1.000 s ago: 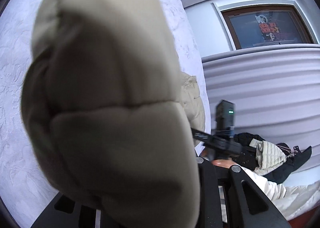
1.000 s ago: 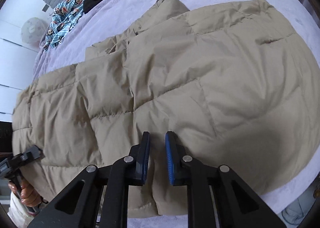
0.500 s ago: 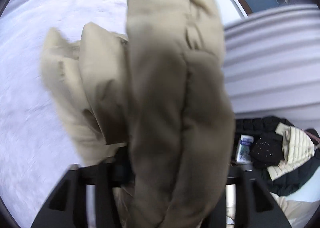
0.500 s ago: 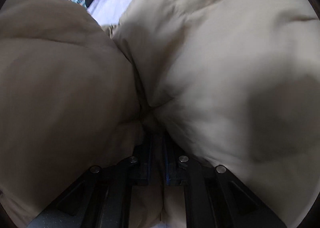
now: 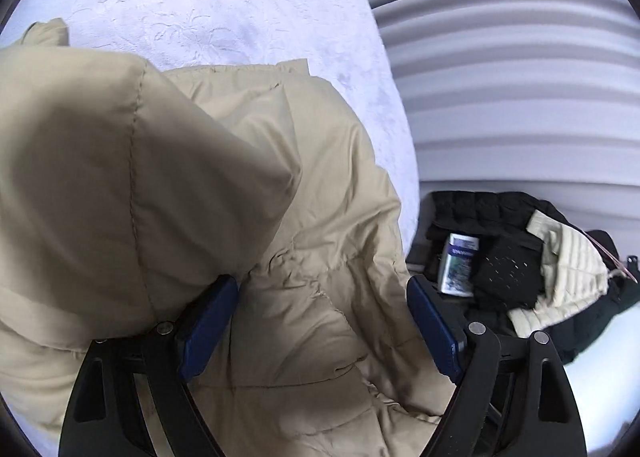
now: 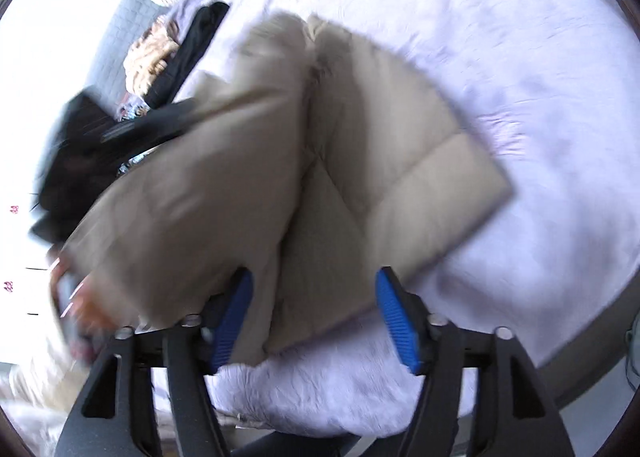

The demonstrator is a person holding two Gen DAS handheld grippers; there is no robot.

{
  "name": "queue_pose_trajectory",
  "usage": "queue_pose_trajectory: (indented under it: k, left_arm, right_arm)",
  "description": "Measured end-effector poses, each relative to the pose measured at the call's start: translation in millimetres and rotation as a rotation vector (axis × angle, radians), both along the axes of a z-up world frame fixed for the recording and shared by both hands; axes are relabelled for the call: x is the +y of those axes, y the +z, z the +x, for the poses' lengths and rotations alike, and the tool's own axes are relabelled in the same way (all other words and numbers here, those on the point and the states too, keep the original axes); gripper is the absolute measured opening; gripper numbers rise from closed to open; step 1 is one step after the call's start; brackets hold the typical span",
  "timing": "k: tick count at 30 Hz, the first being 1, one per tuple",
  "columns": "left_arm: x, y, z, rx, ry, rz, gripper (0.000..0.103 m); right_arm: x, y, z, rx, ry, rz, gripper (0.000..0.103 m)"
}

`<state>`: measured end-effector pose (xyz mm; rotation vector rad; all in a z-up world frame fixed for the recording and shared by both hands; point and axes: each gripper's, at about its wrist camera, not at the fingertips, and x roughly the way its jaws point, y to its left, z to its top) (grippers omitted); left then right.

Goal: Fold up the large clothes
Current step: 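Fold the lifted end over the jacket and open both tools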

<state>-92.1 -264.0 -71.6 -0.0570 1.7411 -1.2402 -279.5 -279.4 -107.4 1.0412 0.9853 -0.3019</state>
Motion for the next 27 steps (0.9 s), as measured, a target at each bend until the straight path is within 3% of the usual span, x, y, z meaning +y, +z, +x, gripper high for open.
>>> queue_pose_trajectory:
  k: [1,5,7,10,12,13,14,15,16,18,20,27]
  left_arm:
    - [-5,-1,-2,-0.013,-0.004,0.007,0.086]
    - [-53,-1,-10,-0.089,-0.022,0.036,0.086]
    - [-36,-1,15,-0.157,-0.025,0.038,0.086]
    - [-16,41,16,-0.37,0.004,-0.024,0.086]
    - [11,67,26,-0.569,0.076,-0.037,0.086]
    - [25,70,35,-0.629,0.112,-0.029,0.086]
    - [38,71,47,-0.677,0.153,-0.002,0.086]
    - [51,66,60,-0.702,0.195,0.041,0.086]
    - [60,57,72,-0.713,0.224,0.087,0.086]
    - [76,32,95,-0.714,0.273,0.185,0.086]
    - [84,13,108,-0.667,0.302,0.194,0.086]
    - [-12,-3,52,-0.788,0.152,0.148,0.086]
  right_arm:
    - [5,7,-7,-0.024,-0.007,-0.01,0.083]
    - [20,30,-13,-0.114,0.036,-0.014,0.083]
    - [22,27,-4,-0.116,0.056,-0.014,0.083]
    - [12,15,22,-0.067,0.018,-0.015,0.083]
    - [5,10,38,-0.006,-0.021,-0.059,0.083]
    - [2,9,43,0.018,-0.014,-0.101,0.078]
    - [3,12,50,0.028,0.008,-0.149,0.046]
    - [3,15,55,0.038,0.044,-0.192,0.027]
    - [7,16,52,0.054,0.073,-0.227,0.019]
    - [9,20,54,0.059,0.1,-0.285,0.016]
    - [10,22,50,0.066,0.114,-0.324,0.014]
    - [-8,7,10,0.136,0.022,-0.31,0.014]
